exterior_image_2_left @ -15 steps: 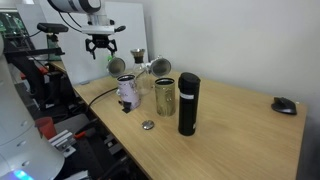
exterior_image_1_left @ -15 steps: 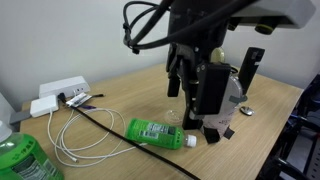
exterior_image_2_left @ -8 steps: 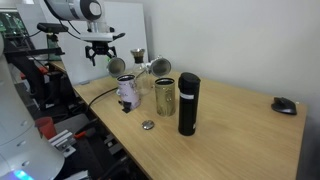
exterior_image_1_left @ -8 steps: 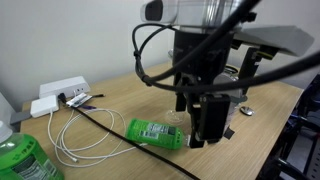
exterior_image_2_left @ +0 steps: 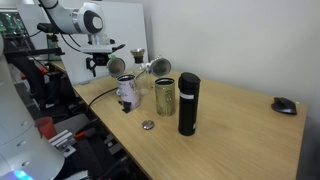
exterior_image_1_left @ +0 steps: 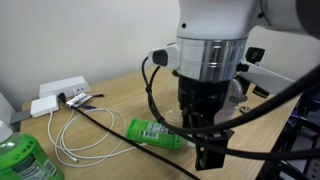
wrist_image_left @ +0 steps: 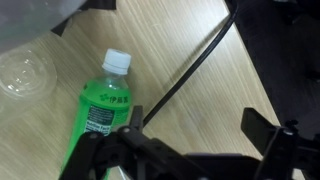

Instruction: Put the green bottle upright on the right

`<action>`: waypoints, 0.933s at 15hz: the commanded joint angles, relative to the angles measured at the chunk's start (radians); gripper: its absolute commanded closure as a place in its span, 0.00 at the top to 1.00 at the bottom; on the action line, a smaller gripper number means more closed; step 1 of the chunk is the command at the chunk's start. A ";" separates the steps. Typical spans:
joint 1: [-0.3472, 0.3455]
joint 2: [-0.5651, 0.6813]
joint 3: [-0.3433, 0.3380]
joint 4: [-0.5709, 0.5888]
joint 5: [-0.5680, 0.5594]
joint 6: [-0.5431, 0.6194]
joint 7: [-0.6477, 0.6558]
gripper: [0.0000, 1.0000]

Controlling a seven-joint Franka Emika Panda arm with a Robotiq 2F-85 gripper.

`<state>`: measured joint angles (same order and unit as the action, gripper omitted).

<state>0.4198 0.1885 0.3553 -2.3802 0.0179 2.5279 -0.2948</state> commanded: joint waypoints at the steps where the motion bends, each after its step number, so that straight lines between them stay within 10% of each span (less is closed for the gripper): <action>1: -0.024 0.008 0.024 0.001 -0.008 0.003 0.006 1.00; 14: -0.025 0.074 -0.032 0.051 -0.204 0.019 0.087 1.00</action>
<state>0.4071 0.2220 0.3224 -2.3558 -0.1453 2.5360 -0.2333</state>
